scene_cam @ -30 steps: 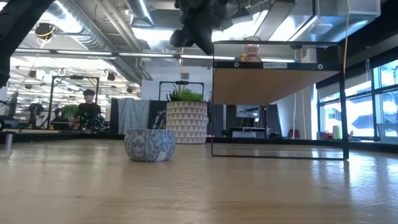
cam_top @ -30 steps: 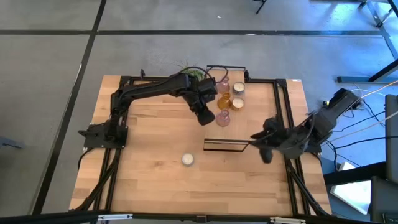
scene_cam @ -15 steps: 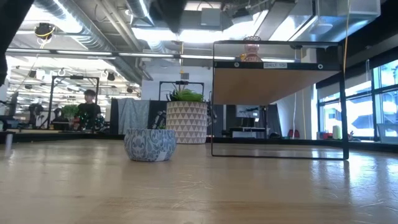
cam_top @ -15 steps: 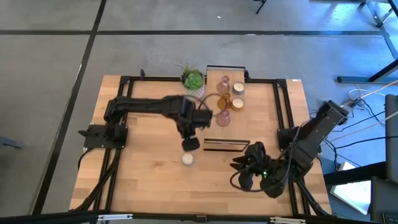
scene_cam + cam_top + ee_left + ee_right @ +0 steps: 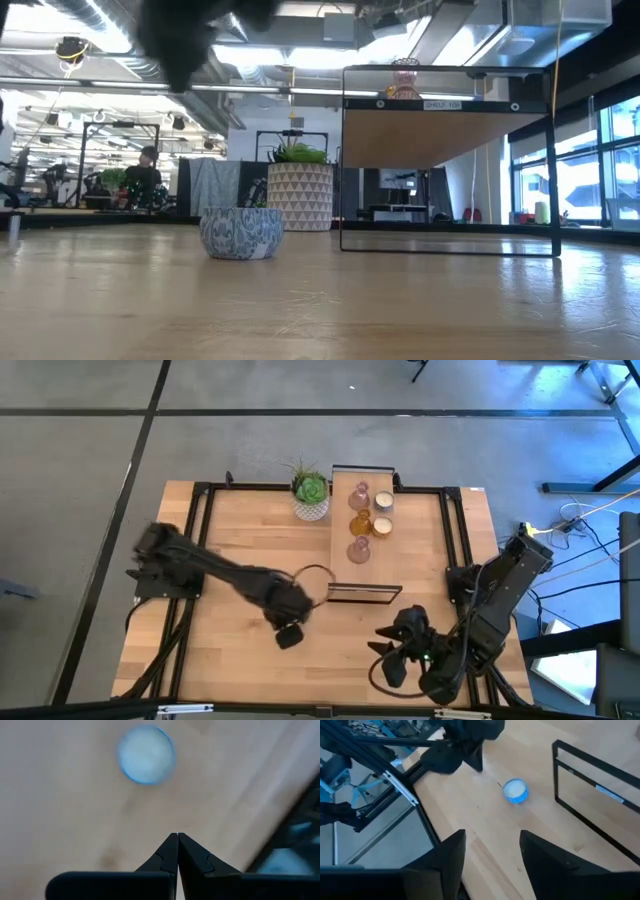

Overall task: Pick & Place candle stick holders
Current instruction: Put the patterned blue scented candle on the shelf aligned with the patterned orange scented candle

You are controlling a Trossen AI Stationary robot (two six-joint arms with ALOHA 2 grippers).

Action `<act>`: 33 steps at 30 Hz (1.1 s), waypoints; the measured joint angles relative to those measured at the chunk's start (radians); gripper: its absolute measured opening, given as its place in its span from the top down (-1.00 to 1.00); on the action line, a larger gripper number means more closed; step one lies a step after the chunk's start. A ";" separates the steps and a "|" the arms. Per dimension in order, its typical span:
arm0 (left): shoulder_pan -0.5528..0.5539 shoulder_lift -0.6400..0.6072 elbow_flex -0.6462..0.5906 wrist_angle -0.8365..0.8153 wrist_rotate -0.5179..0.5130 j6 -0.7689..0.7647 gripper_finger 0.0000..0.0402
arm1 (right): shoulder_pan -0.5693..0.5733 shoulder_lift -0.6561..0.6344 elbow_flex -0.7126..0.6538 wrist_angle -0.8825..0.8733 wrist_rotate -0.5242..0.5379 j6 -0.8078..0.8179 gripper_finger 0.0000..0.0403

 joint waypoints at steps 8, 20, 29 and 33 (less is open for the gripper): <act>-0.043 -0.381 -0.570 0.627 -0.173 -0.310 0.99 | 0.011 0.000 0.001 0.003 0.054 -0.002 0.04; 0.086 -0.320 -0.594 0.603 -0.019 -0.138 0.88 | -0.034 0.000 0.001 -0.004 0.065 -0.061 0.04; 0.147 -0.225 -0.594 0.673 0.054 -0.067 0.47 | -0.037 0.000 0.001 -0.008 0.065 -0.061 0.04; 0.149 -0.195 -0.594 0.689 0.029 -0.029 0.39 | -0.037 0.000 0.001 -0.009 0.065 -0.059 0.04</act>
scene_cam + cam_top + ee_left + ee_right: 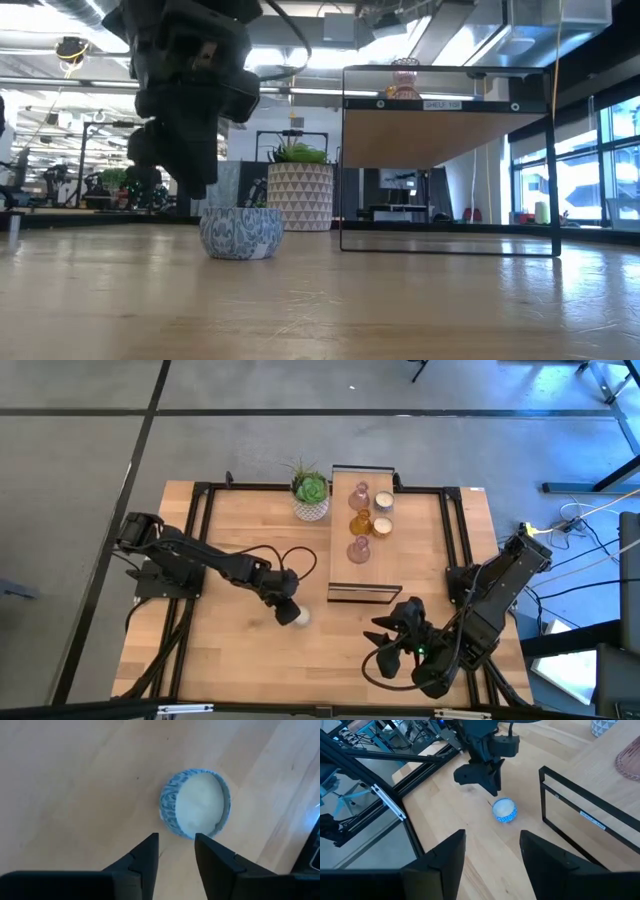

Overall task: Pick & Place candle stick holders
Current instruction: Put the patterned blue scented candle on the shelf aligned with the patterned orange scented candle

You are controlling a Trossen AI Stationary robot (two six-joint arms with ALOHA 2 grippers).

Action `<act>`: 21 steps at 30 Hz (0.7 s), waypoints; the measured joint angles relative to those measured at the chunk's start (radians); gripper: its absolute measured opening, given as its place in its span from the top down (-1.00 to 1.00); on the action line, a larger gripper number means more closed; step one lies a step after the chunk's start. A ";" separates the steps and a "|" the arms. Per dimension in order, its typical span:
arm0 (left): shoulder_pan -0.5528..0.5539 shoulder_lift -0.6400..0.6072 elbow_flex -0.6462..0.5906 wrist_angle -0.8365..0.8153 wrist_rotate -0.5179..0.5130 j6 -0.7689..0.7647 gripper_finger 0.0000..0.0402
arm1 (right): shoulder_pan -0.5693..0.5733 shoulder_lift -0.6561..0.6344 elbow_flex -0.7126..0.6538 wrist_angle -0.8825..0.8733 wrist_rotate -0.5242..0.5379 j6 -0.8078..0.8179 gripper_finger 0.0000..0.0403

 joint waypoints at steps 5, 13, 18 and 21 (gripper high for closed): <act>0.000 0.015 0.005 0.011 -0.023 0.019 0.37 | 0.000 0.000 0.000 -0.001 -0.002 0.007 0.04; -0.001 0.075 0.014 0.055 -0.012 0.026 0.37 | 0.000 -0.001 0.000 -0.012 -0.003 0.024 0.04; -0.005 0.099 0.017 0.058 -0.009 0.027 0.37 | 0.000 -0.001 0.000 -0.016 -0.010 0.029 0.04; -0.005 0.099 0.022 0.060 -0.018 0.028 0.37 | 0.000 -0.001 0.000 -0.015 -0.010 0.029 0.04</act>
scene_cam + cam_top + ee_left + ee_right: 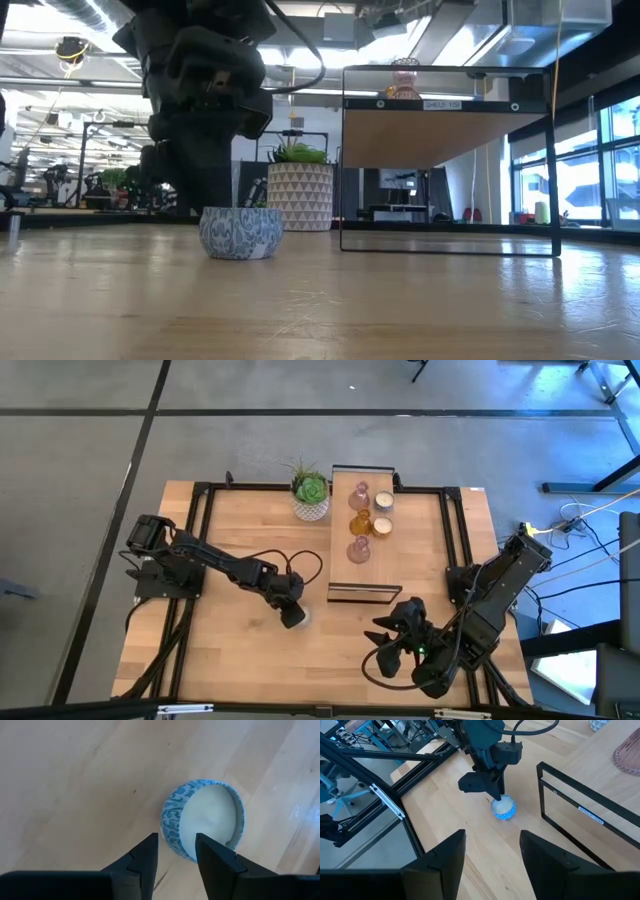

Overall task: Pick & Place candle stick holders
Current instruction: Put the patterned blue scented candle on the shelf aligned with the patterned orange scented candle

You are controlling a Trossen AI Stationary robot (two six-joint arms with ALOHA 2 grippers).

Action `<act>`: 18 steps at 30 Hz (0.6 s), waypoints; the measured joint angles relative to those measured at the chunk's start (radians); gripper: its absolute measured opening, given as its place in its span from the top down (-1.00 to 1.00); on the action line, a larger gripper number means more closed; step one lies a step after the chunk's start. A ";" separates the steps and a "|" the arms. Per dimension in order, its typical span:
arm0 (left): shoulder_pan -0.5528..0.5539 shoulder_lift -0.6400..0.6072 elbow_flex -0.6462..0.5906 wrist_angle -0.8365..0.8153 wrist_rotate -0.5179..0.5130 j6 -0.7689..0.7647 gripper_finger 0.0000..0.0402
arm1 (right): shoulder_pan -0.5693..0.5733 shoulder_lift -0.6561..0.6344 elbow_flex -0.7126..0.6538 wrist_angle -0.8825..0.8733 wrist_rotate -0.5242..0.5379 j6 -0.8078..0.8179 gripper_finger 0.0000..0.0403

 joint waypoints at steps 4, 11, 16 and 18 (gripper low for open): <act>0.000 0.000 0.000 -0.005 -0.007 0.001 0.43 | 0.000 0.000 0.000 0.000 0.000 0.000 0.04; 0.000 0.000 0.000 -0.050 -0.007 0.013 0.67 | 0.000 0.000 0.000 0.000 0.000 0.000 0.04; 0.000 0.000 0.000 -0.051 -0.006 0.018 0.88 | 0.000 0.000 0.000 -0.004 0.000 0.000 0.04; 0.000 0.000 0.000 -0.051 -0.001 0.017 0.96 | 0.000 0.000 0.000 -0.005 0.000 0.000 0.04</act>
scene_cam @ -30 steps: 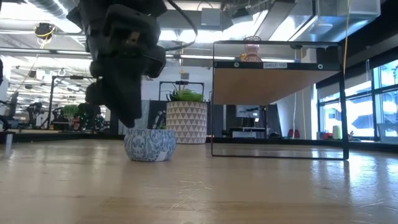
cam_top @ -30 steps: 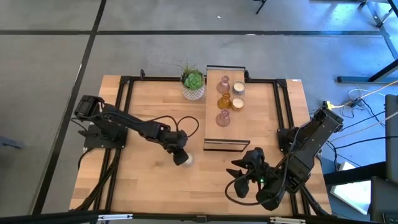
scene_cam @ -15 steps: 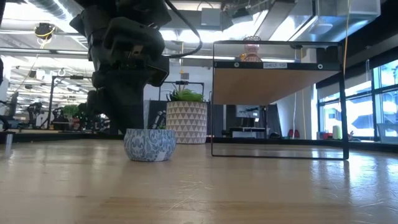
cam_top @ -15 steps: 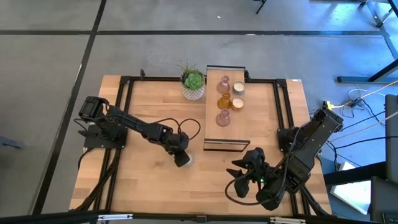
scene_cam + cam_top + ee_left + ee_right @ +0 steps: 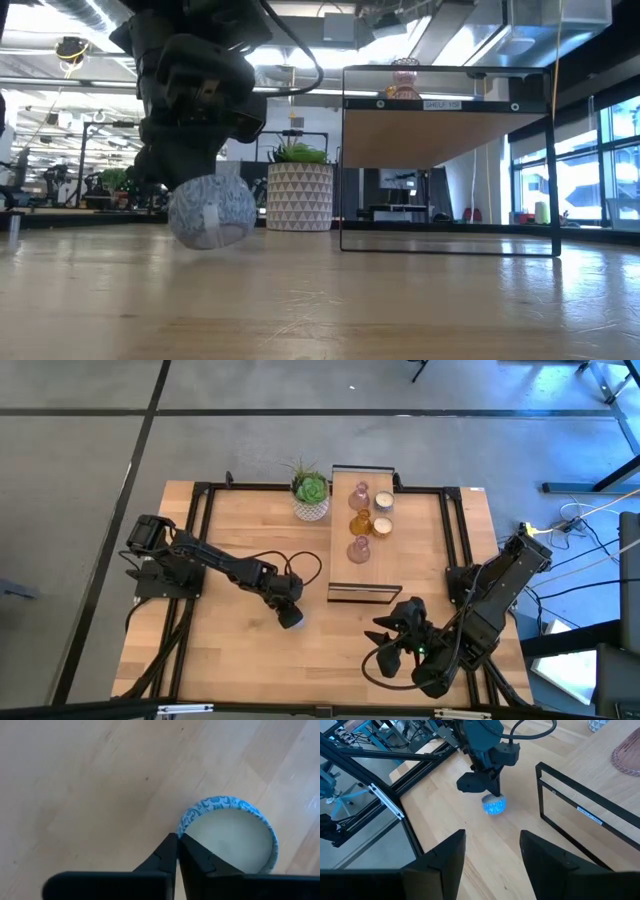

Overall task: Pick & Place candle stick holders
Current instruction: Put the patterned blue scented candle on the shelf aligned with the patterned orange scented candle

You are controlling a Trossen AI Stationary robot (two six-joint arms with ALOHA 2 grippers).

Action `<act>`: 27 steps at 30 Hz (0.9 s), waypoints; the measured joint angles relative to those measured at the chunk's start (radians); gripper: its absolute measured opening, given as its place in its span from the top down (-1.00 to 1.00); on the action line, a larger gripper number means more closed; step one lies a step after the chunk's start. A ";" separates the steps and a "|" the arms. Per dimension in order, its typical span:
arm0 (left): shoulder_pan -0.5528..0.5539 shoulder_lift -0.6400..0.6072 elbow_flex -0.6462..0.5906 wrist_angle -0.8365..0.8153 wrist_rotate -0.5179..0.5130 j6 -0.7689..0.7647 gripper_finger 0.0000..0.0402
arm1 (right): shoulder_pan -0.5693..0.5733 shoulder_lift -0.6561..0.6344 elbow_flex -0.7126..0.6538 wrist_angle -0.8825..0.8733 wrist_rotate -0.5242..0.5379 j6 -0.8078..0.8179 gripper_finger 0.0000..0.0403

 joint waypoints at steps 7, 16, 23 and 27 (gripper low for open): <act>-0.010 -0.005 0.008 -0.015 0.076 -0.018 0.98 | 0.000 0.000 0.000 -0.002 0.000 -0.060 0.04; -0.080 -0.045 0.265 -0.187 0.051 -0.003 0.98 | 0.000 0.000 -0.001 -0.022 0.000 -0.384 0.04; -0.076 -0.045 0.581 -0.433 -0.223 0.113 0.99 | -0.062 -0.027 -0.001 -0.074 -0.066 0.090 0.01; -0.038 -0.044 0.715 -0.562 -0.344 0.173 0.99 | -0.117 -0.047 -0.001 -0.057 -0.154 0.332 -0.03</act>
